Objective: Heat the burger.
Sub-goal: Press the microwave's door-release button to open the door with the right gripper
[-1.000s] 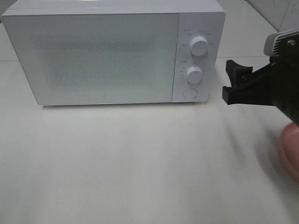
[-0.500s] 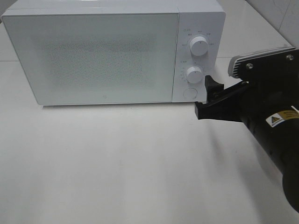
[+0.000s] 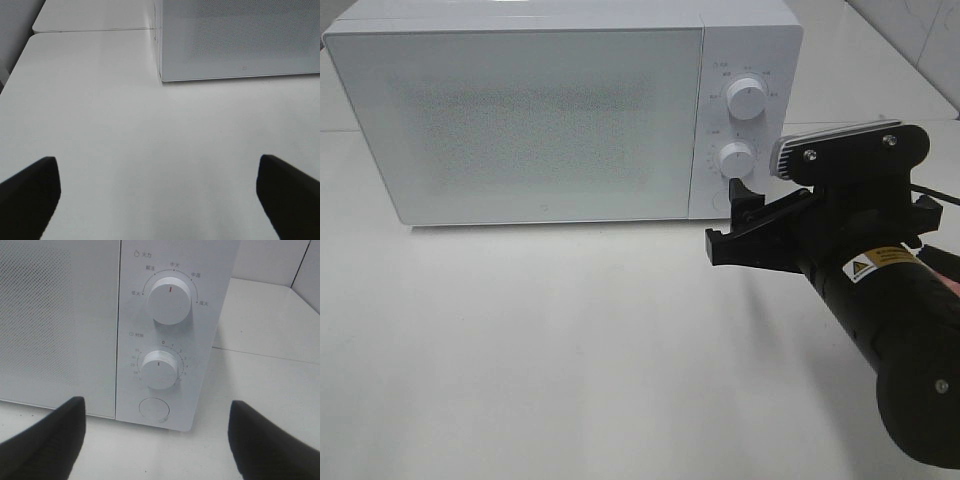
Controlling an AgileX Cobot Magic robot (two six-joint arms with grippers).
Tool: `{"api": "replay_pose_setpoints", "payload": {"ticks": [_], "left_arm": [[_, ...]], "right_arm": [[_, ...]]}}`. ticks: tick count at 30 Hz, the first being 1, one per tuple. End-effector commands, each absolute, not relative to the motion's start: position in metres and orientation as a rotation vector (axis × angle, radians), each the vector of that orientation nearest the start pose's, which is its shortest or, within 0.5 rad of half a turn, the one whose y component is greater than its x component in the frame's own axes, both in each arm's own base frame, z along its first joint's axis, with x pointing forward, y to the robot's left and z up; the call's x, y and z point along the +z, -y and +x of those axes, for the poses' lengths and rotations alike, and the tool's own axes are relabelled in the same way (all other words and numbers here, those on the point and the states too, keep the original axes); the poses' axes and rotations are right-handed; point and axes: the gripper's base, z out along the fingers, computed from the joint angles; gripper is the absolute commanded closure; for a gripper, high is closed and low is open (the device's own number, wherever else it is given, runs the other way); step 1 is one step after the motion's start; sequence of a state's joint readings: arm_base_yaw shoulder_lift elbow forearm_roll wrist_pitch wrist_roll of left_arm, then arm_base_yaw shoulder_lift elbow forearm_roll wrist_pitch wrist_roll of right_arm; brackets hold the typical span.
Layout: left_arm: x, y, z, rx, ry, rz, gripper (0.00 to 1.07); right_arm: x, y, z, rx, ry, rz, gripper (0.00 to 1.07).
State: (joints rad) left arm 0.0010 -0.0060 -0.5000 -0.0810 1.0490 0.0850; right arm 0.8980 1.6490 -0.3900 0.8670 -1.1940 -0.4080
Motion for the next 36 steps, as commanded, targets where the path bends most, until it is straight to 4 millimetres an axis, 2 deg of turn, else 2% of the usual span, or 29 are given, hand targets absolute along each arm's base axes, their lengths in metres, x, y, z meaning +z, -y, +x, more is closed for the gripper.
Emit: {"api": "replay_pose_setpoints", "payload": {"ticks": [1,3,4,6,8,9,11,14,16,17,18,19,20,22,24,28,36], "left_arm": [[0.278,0.007,-0.008,-0.052,-1.991,0.088,0.07],[0.278,0.007,-0.008,-0.052,-1.991,0.088,0.07],[0.278,0.007,-0.008,-0.052,-1.991,0.088,0.07],[0.278,0.007,-0.008,-0.052,-1.991,0.088,0.07],[0.278,0.007,-0.008,-0.052,-1.991,0.088,0.07],[0.278,0.007,-0.008,-0.052,-1.991,0.088,0.07],[0.278,0.007,-0.008,-0.052,-1.991,0.088,0.07],[0.278,0.007,-0.008,-0.052,-1.991,0.088,0.07],[0.278,0.007,-0.008,-0.052,-1.991,0.088,0.07],[0.278,0.007,-0.008,-0.052,-1.991,0.088,0.07],[0.278,0.007,-0.008,-0.052,-1.991,0.088,0.07],[0.278,0.007,-0.008,-0.052,-1.991,0.088,0.07],[0.278,0.007,-0.008,-0.052,-1.991,0.088,0.07],[0.278,0.007,-0.008,-0.052,-1.991,0.088,0.07],[0.278,0.007,-0.008,-0.052,-1.991,0.088,0.07],[0.278,0.007,-0.008,-0.052,-1.991,0.088,0.07],[0.278,0.007,-0.008,-0.052,-1.991,0.088,0.07]], "right_arm": [[0.17,-0.152,0.202,0.134,-1.671,-0.037,0.32],[0.17,-0.152,0.202,0.168,-1.672,-0.001,0.32],[0.17,-0.152,0.202,0.268,-1.673,0.11,0.35],[0.17,-0.152,0.202,0.315,-1.672,0.162,0.37],[0.17,-0.152,0.202,0.467,-1.658,0.332,0.44],[0.17,-0.152,0.202,0.467,-1.658,0.332,0.44],[0.171,-0.153,0.202,0.703,-1.614,0.583,0.59],[0.171,-0.153,0.202,0.772,-1.598,0.647,0.64],[0.172,-0.156,0.202,0.951,-1.552,0.802,0.8],[0.172,-0.156,0.202,0.951,-1.552,0.802,0.8],[0.172,-0.157,0.201,1.049,-1.525,0.885,0.9],[0.172,-0.158,0.201,1.092,-1.512,0.92,0.94],[0.172,-0.158,0.201,1.092,-1.512,0.92,0.94],[0.172,-0.159,0.201,1.176,-1.48,1.018,1.04],[0.17,-0.159,0.201,1.213,-1.484,1.086,1.07],[0.161,-0.161,0.199,1.239,-1.535,1.211,1.07],[0.151,-0.162,0.197,1.196,-1.629,1.291,1.07]]}}
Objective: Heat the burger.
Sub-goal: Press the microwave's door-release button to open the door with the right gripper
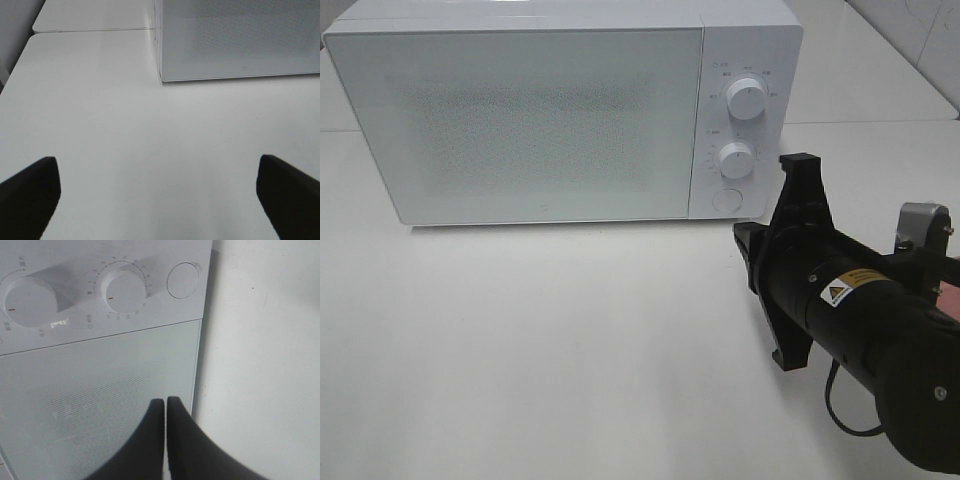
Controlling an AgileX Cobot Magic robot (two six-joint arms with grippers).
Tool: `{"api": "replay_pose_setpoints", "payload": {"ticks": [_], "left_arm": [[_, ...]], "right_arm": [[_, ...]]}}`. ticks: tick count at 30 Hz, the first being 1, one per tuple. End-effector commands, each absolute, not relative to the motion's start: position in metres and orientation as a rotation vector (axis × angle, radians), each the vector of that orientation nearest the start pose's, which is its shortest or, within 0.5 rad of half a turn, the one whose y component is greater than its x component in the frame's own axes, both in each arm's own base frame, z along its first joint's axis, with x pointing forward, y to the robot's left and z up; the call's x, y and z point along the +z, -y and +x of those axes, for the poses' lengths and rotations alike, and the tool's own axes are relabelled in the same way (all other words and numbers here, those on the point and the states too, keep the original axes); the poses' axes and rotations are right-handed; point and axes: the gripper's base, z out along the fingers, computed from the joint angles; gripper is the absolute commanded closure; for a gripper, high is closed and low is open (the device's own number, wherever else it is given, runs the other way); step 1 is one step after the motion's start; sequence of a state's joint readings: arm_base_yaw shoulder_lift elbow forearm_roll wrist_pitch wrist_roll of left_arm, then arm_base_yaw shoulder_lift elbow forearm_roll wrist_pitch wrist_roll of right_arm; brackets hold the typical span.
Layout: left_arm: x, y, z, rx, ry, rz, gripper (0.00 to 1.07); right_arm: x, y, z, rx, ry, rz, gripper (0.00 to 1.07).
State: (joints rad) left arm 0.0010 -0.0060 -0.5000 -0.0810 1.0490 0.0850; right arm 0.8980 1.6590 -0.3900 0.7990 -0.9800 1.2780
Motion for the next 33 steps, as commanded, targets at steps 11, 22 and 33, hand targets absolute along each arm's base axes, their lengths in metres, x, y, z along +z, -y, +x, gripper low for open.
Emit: {"api": "replay_pose_setpoints", "payload": {"ticks": [11,22,33], "left_arm": [[0.278,0.007,-0.008,-0.052,-1.991,0.088,0.07],[0.278,0.007,-0.008,-0.052,-1.991,0.088,0.07],[0.278,0.007,-0.008,-0.052,-1.991,0.088,0.07]], "right_arm": [[0.136,-0.162,0.202,1.079,-1.642,1.306,1.07],[0.13,-0.167,0.236,1.072,-1.639,1.281,1.07],[0.116,-0.162,0.272,1.021,-1.657,1.302,1.07]]}}
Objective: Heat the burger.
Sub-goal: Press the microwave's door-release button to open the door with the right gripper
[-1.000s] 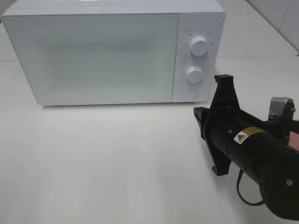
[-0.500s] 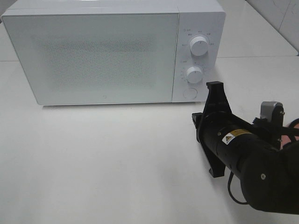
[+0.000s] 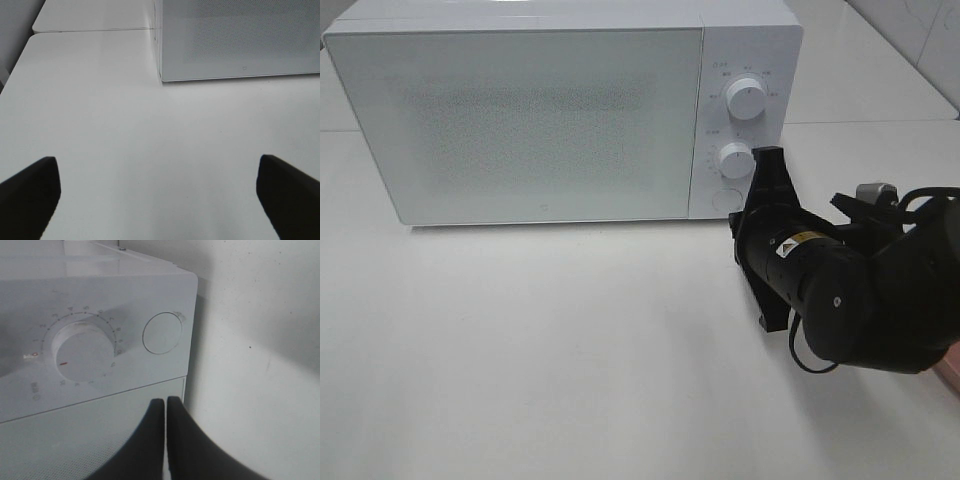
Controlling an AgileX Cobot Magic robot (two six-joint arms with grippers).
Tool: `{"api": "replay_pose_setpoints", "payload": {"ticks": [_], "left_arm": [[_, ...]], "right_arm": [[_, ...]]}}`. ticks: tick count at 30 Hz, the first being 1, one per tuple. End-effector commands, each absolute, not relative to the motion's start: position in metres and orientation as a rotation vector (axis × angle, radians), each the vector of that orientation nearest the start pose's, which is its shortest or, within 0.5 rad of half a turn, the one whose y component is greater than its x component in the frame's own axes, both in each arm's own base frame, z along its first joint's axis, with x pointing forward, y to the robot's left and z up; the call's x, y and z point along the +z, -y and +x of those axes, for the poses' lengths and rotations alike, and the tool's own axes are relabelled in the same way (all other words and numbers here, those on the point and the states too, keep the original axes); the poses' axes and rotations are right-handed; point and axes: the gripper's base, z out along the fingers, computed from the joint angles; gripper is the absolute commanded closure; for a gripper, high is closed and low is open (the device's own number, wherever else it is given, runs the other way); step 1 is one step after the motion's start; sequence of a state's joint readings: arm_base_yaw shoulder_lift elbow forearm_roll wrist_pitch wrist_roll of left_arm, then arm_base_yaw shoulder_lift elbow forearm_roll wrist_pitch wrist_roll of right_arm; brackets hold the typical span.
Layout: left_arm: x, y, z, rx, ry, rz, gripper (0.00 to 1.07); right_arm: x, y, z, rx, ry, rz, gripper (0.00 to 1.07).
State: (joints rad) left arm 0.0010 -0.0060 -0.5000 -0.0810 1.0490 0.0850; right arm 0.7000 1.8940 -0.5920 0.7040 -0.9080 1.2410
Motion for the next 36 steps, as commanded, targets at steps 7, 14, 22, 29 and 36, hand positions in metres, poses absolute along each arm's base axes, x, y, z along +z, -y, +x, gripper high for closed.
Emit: {"api": "replay_pose_setpoints", "payload": {"ticks": [7,14,22,29,36], "left_arm": [[0.278,0.007,-0.008,-0.052,-1.991,0.088,0.07],[0.278,0.007,-0.008,-0.052,-1.991,0.088,0.07],[0.278,0.007,-0.008,-0.052,-1.991,0.088,0.07],[0.278,0.007,-0.008,-0.052,-1.991,0.088,0.07],[0.278,0.007,-0.008,-0.052,-1.991,0.088,0.07]], "right_arm": [[0.109,-0.159,0.29,1.003,-1.667,1.31,1.07],[0.101,-0.155,0.31,1.001,-1.641,1.355,1.07],[0.095,-0.16,0.324,1.016,-1.626,1.394,1.07],[0.093,-0.162,0.334,1.021,-1.599,1.404,1.07],[0.092,-0.159,0.349,1.015,-1.572,1.401,1.07]]}}
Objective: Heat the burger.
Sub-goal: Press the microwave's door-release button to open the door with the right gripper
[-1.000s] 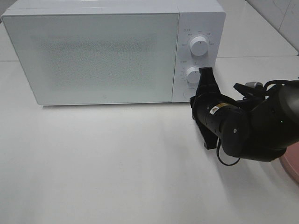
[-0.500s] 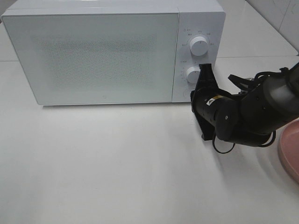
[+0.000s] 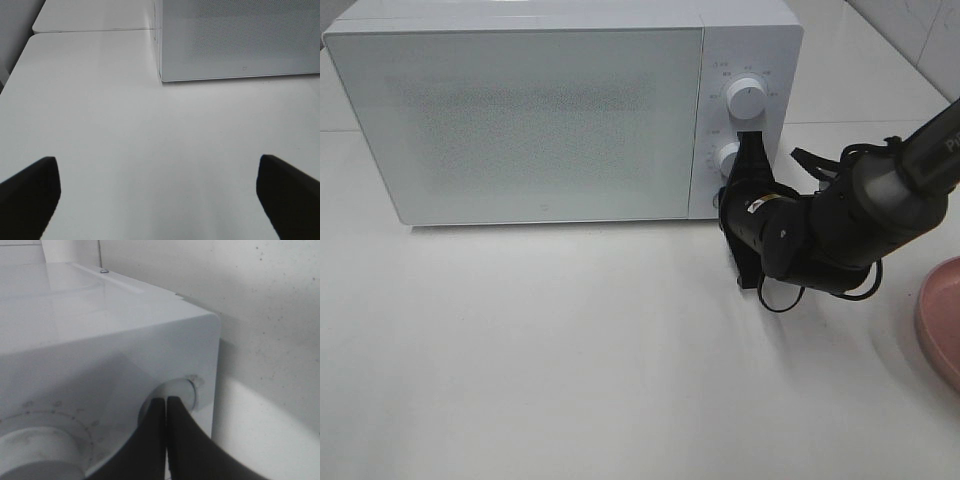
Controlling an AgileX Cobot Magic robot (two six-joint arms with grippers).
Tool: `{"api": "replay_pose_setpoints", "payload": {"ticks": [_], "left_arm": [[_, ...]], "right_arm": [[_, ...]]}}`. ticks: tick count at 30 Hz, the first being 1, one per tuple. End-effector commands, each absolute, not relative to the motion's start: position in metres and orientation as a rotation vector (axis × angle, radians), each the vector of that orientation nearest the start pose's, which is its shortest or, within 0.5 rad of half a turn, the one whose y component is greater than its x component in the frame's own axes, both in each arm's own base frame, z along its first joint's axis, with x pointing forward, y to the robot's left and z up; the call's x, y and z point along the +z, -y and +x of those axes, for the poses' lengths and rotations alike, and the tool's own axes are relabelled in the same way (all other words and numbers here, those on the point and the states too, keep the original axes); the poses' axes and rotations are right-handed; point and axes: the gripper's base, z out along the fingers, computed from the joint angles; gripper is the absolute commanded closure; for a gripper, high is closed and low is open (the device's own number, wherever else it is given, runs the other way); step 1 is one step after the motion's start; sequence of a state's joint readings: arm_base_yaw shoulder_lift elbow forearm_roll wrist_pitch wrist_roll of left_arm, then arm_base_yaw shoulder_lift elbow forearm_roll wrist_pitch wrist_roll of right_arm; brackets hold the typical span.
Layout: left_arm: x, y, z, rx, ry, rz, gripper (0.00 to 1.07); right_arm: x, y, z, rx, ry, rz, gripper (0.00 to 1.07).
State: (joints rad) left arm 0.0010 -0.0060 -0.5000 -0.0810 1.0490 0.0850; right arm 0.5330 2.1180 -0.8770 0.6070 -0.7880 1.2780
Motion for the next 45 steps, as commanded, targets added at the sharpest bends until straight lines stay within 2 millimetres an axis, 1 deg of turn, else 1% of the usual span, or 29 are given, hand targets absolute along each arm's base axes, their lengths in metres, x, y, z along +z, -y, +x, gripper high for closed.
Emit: {"api": "replay_pose_setpoints", "payload": {"ticks": [1,6,8,9,11,20,22,25,27,34,35,36,39,41,45], "left_arm": [[0.278,0.007,-0.008,-0.052,-1.991,0.088,0.07],[0.278,0.007,-0.008,-0.052,-1.991,0.088,0.07],[0.278,0.007,-0.008,-0.052,-1.991,0.088,0.07],[0.278,0.007,-0.008,-0.052,-1.991,0.088,0.07],[0.278,0.007,-0.008,-0.052,-1.991,0.088,0.07],[0.278,0.007,-0.008,-0.052,-1.991,0.088,0.07],[0.278,0.007,-0.008,-0.052,-1.991,0.088,0.07],[0.278,0.007,-0.008,-0.052,-1.991,0.088,0.07],[0.278,0.007,-0.008,-0.052,-1.991,0.088,0.07],[0.278,0.007,-0.008,-0.052,-1.991,0.088,0.07],[0.278,0.007,-0.008,-0.052,-1.991,0.088,0.07],[0.278,0.007,-0.008,-0.052,-1.991,0.088,0.07],[0.278,0.007,-0.008,-0.052,-1.991,0.088,0.07],[0.278,0.007,-0.008,-0.052,-1.991,0.088,0.07],[0.278,0.007,-0.008,-0.052,-1.991,0.088,0.07]], "right_arm": [[0.092,-0.159,0.349,1.015,-1.572,1.401,1.07],[0.091,-0.159,0.352,1.021,-1.535,1.377,1.07],[0.098,-0.157,0.354,1.044,-1.468,1.332,1.07],[0.098,-0.157,0.354,1.044,-1.468,1.332,1.07],[0.108,-0.155,0.356,1.064,-1.403,1.275,1.07],[0.113,-0.146,0.36,1.049,-1.354,1.272,1.07],[0.116,-0.144,0.361,1.055,-1.308,1.267,1.07],[0.117,-0.143,0.361,1.058,-1.289,1.264,1.07],[0.125,-0.142,0.363,1.086,-1.2,1.244,1.07],[0.138,-0.141,0.373,1.119,-1.121,1.215,1.07],[0.144,-0.141,0.376,1.133,-1.083,1.199,1.07],[0.146,-0.138,0.378,1.133,-1.063,1.19,1.07],[0.149,-0.138,0.379,1.138,-1.039,1.179,1.07],[0.155,-0.135,0.383,1.137,-0.979,1.154,1.07],[0.159,-0.137,0.389,1.14,-0.961,1.118,1.07]]}}
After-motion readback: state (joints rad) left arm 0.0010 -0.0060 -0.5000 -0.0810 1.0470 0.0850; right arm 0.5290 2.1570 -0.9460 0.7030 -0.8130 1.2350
